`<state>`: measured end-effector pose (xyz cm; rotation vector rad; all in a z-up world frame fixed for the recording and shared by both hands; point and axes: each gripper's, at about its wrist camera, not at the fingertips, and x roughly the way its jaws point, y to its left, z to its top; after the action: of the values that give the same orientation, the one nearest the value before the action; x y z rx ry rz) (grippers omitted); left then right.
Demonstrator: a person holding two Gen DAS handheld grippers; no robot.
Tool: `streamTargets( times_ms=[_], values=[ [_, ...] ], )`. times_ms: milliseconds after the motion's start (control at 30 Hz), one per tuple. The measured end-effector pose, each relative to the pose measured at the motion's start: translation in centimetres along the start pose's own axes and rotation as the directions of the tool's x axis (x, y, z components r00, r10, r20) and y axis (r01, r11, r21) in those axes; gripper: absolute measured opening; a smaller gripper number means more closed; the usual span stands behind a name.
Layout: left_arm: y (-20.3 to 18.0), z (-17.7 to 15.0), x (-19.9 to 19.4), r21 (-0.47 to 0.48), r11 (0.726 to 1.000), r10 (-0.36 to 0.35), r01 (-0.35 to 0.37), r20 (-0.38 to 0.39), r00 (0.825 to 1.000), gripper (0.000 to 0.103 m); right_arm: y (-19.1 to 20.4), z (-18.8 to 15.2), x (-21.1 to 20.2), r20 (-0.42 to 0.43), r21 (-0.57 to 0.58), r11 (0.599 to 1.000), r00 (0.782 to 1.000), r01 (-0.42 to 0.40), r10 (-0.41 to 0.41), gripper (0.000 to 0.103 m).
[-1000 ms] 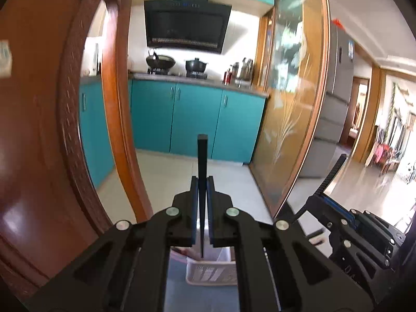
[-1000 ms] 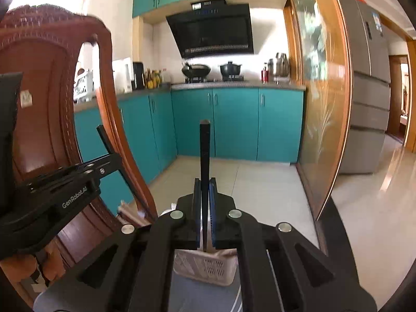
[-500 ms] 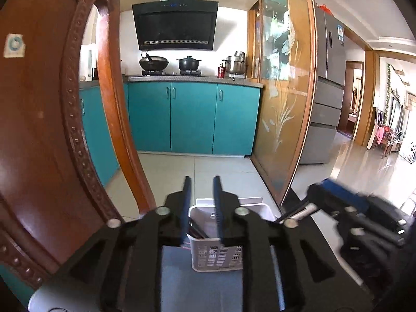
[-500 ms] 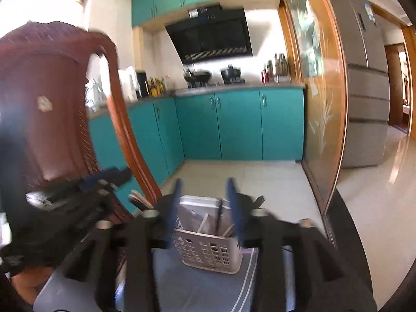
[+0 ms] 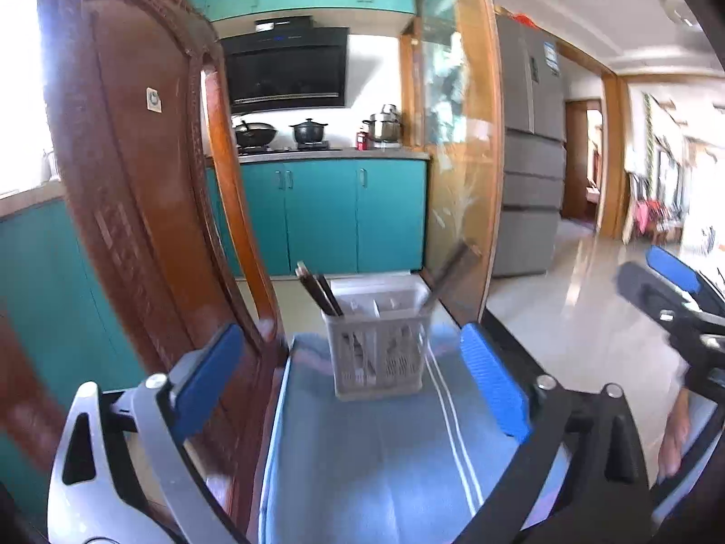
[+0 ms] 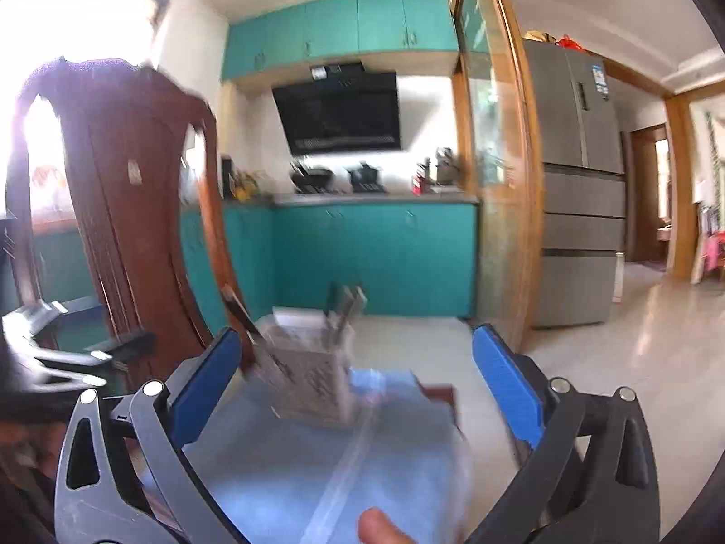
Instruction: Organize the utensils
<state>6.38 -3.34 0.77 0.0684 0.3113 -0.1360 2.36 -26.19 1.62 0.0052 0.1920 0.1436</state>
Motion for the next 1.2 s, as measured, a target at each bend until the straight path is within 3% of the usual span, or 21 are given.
streamTargets(
  times_ms=[167,333,433,600,767,900,1200],
  values=[
    [-0.9,-2.6,-2.8,0.058,0.997,0.054,-0.054,-0.011,0.998,0.099,1.2,-2.3,-1.8,-0.010,-0.082,0.993,0.996,0.089,-0.090,0.100],
    [-0.8,-3.0,-5.5,0.023,0.999,0.028,-0.029,0.029,0.999,0.099,1.9,-2.3,-3.0,0.002,-0.071,0.997,1.000,-0.007,0.007,0.100],
    [-1.4,-3.3,-6.8,0.046,0.998,0.046,-0.049,0.064,0.997,0.099,2.1,-2.2,-3.5,0.028,-0.049,0.999,1.000,-0.005,0.007,0.100],
    [-1.2,-3.1,-6.9,0.044,0.997,0.062,-0.064,0.055,0.997,0.099,1.9,-2.1,-3.5,0.030,-0.018,1.000,0.999,-0.022,0.023,0.100],
    [-0.3,-2.6,-6.3,0.001,0.999,0.052,-0.052,0.001,0.999,0.099,2.5,-2.5,-3.5,0.046,-0.049,0.998,0.999,0.032,-0.030,0.100],
    [0.5,-2.7,-6.4,-0.050,0.998,0.049,-0.047,0.046,0.998,0.099,3.2,-2.7,-3.1,0.028,-0.068,0.998,1.000,0.011,-0.009,0.100],
    [1.4,-2.6,-5.8,-0.095,0.995,0.030,-0.028,0.026,0.999,0.099,4.1,-2.7,-2.6,0.010,-0.106,0.994,1.000,-0.021,0.022,0.100]
  ],
)
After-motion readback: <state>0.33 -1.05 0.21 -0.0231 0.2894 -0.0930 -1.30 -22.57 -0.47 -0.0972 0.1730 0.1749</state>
